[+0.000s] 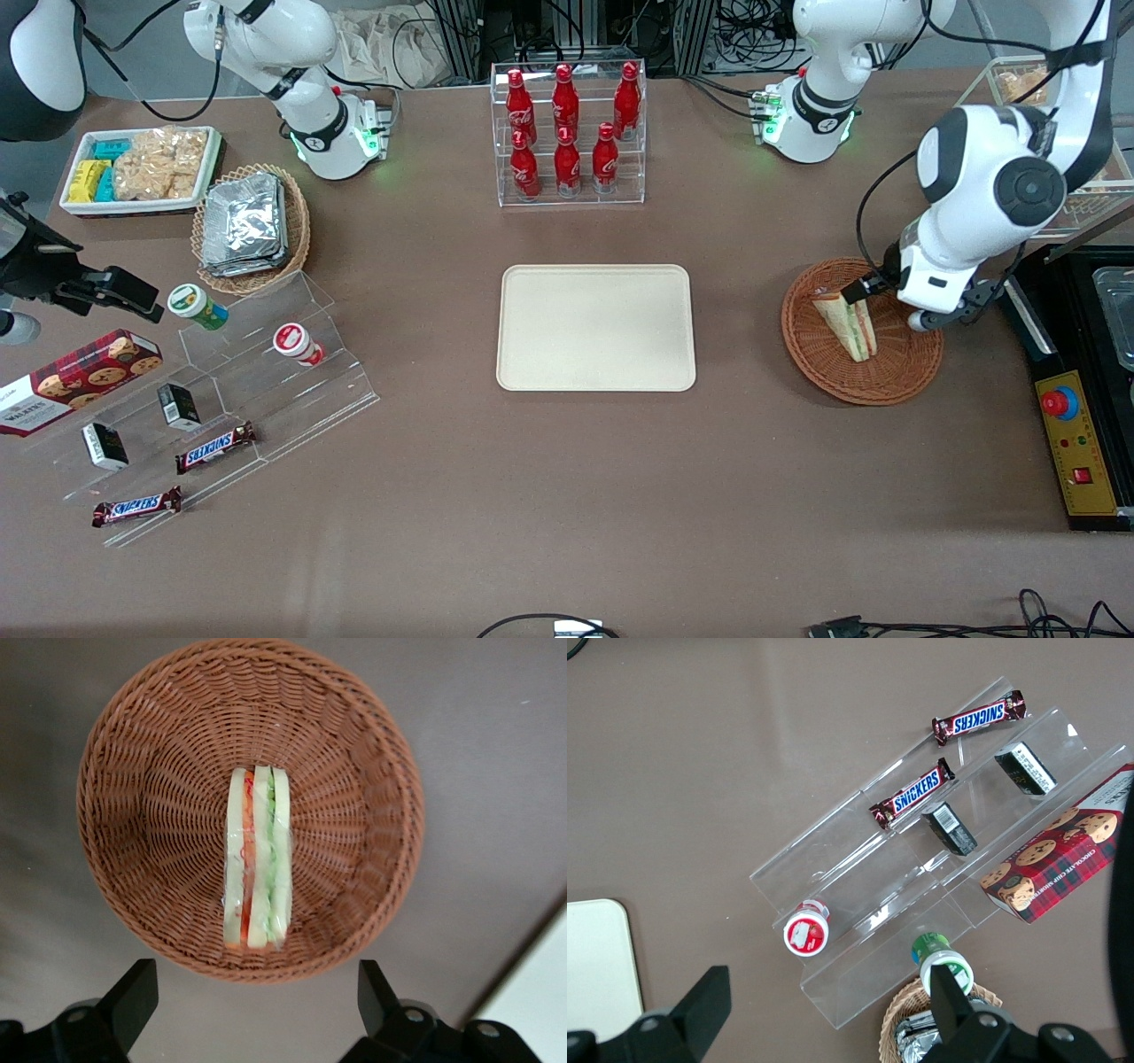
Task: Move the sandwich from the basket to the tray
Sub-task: 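Lower the open left gripper around the wrapped sandwich in the basket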
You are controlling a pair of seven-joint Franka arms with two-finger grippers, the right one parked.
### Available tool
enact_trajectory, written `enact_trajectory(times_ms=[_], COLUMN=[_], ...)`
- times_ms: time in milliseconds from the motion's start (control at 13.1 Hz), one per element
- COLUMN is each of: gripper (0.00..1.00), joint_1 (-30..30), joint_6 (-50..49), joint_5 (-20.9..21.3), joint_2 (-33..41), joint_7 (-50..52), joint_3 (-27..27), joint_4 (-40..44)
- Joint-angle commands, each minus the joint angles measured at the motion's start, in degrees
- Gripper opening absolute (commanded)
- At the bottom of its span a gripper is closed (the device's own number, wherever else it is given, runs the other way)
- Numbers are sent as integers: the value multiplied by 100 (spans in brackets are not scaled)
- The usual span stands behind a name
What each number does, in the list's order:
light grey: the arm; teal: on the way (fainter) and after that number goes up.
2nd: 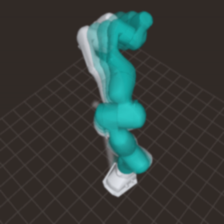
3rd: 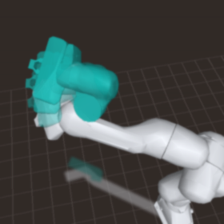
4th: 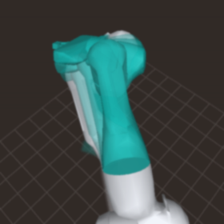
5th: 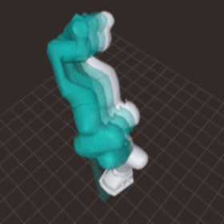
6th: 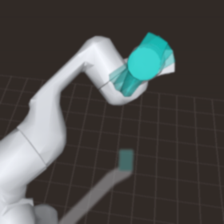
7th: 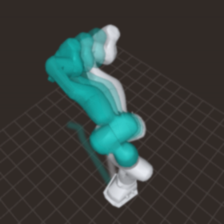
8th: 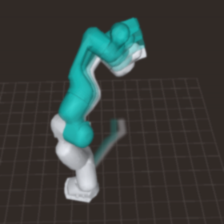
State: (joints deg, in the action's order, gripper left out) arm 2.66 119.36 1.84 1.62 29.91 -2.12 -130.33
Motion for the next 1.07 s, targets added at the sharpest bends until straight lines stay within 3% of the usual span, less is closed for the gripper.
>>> enact_trajectory(times_ms=[0,381,763,839,915,992], gripper=[100,99,98,66,5,0], joint_1=[-20,-12,-12,-12,-12,-12], joint_6=[507,1888,2082,2143,2275,2328], joint_5=[247,247,247,247,238,238], joint_2=[-416,-900,-1137,-1146,-1120,-1129], joint_7=[129,173,182,182,182,182], joint_3=[27,159,159,159,159,159], joint_4=[-70,-712,-827,-853,-940,-967])
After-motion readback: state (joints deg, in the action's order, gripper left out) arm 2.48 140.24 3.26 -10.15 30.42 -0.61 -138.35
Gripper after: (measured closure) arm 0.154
